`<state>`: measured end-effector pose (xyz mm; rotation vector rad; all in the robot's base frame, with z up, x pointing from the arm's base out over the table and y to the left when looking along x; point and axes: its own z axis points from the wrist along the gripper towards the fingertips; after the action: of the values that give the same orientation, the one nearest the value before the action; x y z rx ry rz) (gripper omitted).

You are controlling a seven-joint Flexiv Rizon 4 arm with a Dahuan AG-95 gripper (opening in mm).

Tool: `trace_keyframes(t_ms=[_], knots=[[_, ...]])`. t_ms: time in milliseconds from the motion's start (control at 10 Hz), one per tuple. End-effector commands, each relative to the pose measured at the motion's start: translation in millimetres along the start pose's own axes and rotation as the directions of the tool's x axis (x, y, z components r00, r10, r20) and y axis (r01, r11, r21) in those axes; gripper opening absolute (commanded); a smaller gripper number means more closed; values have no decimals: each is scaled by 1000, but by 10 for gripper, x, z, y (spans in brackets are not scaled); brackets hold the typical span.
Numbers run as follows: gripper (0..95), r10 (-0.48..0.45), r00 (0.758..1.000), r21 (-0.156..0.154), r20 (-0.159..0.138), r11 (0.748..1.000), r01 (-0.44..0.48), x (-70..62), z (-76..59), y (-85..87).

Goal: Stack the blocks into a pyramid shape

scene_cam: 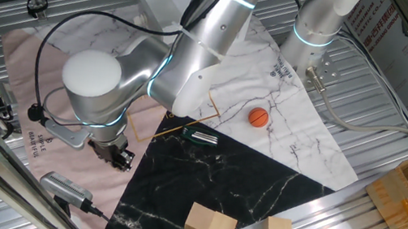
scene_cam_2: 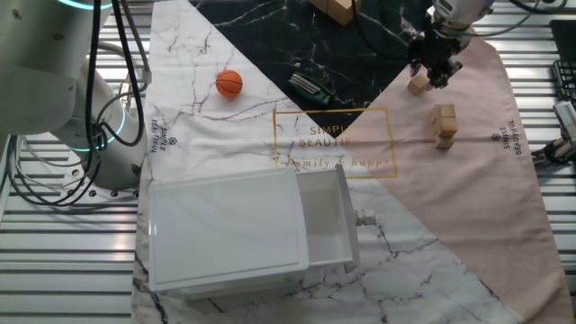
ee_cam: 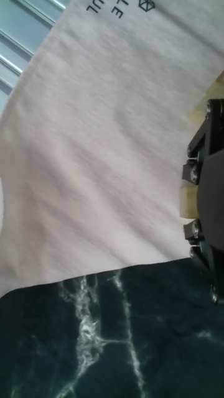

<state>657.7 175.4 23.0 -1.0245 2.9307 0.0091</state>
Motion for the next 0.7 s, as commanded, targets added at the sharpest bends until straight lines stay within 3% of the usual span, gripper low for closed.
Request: trace_keyframes(t_ms=[100,300,500,700], knots=[[380,1,1000,0,4,1000,-1,25,17,-1],[380,3,1000,0,7,1000,-3,33,23,-2],[0,14,1000,-6,9,1000,-14,34,25,-2],[0,10,1000,-8,10,1000,-10,32,28,0]])
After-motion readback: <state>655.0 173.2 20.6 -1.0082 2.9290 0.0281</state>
